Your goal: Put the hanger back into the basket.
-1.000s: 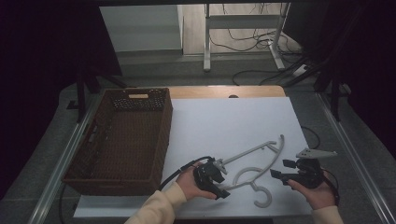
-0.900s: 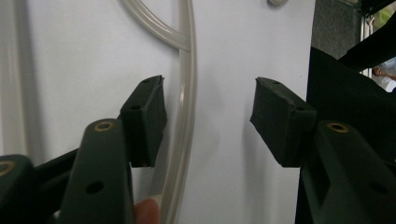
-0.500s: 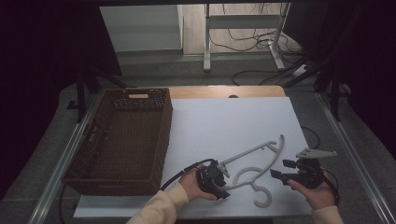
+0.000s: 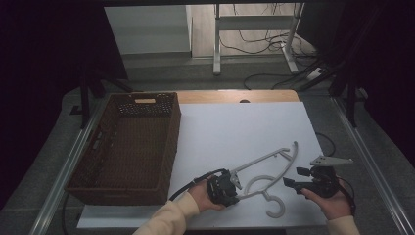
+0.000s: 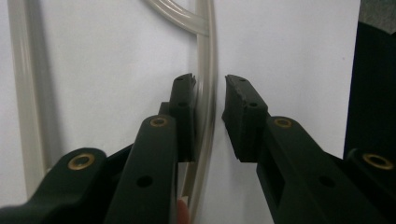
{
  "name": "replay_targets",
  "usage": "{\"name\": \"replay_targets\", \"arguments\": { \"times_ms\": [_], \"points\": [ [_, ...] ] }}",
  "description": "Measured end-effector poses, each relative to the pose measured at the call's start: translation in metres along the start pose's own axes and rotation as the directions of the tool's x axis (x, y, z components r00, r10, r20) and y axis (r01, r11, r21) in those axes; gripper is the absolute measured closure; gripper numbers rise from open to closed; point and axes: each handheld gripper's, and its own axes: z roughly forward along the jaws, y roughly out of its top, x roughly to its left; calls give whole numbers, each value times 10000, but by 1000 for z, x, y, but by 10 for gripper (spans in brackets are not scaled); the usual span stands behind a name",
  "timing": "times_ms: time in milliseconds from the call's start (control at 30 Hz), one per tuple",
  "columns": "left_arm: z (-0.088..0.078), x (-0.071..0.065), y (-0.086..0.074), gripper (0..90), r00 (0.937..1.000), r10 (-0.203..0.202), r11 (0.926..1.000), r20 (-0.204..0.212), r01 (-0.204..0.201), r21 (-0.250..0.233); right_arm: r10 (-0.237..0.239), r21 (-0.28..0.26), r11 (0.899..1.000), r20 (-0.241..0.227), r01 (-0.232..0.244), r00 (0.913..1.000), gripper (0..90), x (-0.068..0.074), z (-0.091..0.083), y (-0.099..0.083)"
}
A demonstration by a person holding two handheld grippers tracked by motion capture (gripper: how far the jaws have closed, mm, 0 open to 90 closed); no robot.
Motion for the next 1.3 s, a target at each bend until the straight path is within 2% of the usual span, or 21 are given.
{"name": "replay_targets", "arguments": {
  "times_ms": [300, 467, 633, 700, 833, 933, 1033, 1067, 1167, 1200, 1233, 1267, 1300],
  "points": [
    [0, -1, 1, 722, 9999, -130, 9999, -50, 131, 55, 10, 13, 10000, 44, -10, 10000, 267, -1, 0, 0],
    [0, -1, 1, 775, 9997, -206, 9998, -114, 207, 64, 30, 16, 10000, 43, -30, 10000, 268, -1, 0, 0],
    [0, -2, 2, 803, 9999, -34, 9999, -121, 35, 144, 31, 24, 10000, 63, -31, 10000, 269, 0, 0, 0],
    [0, -1, 4, 818, 10000, -77, 9997, -56, 78, 228, 38, 8, 10000, 59, -38, 10000, 269, -1, 0, 0],
    [-1, 5, 4, 820, 9989, -297, 9993, 355, 288, 236, 93, -76, 9999, 113, -93, 9999, 270, -2, -2, 0],
    [-1, 5, 4, 821, 9987, -316, 9993, 396, 308, 193, 293, -280, 9992, 219, -287, 9993, 274, -7, -6, -1],
    [-7, 9, 3, 822, 9956, -460, 9989, 816, 462, -12, 572, -589, 9967, 322, -552, 9978, 278, -13, -11, -2],
    [-10, 10, 3, 821, 9932, -659, 9973, 960, 687, -262, 708, -704, 9952, 333, -683, 9969, 279, -15, -13, -2],
    [-21, 14, 3, 821, 9913, -651, 9958, 1140, 719, -562, 1126, -1109, 9880, 390, -1077, 9929, 282, -22, -20, -4],
    [-26, 14, 4, 821, 9900, -727, 9939, 1207, 820, -743, 1435, -1354, 9813, 426, -1366, 9887, 283, -26, -24, -5],
    [-29, 15, 4, 821, 9886, -833, 9913, 1258, 951, -914, 1435, -1354, 9813, 426, -1366, 9887, 283, -26, -24, -5],
    [-35, 16, 4, 821, 9849, -1013, 9854, 1407, 1188, -1220, 1546, -1435, 9787, 422, -1471, 9871, 284, -28, -25, -6],
    [-38, 18, 4, 821, 9839, -1037, 9831, 1459, 1236, -1352, 1734, -1596, 9734, 451, -1642, 9838, 285, -32, -27, -7]
  ]
}}
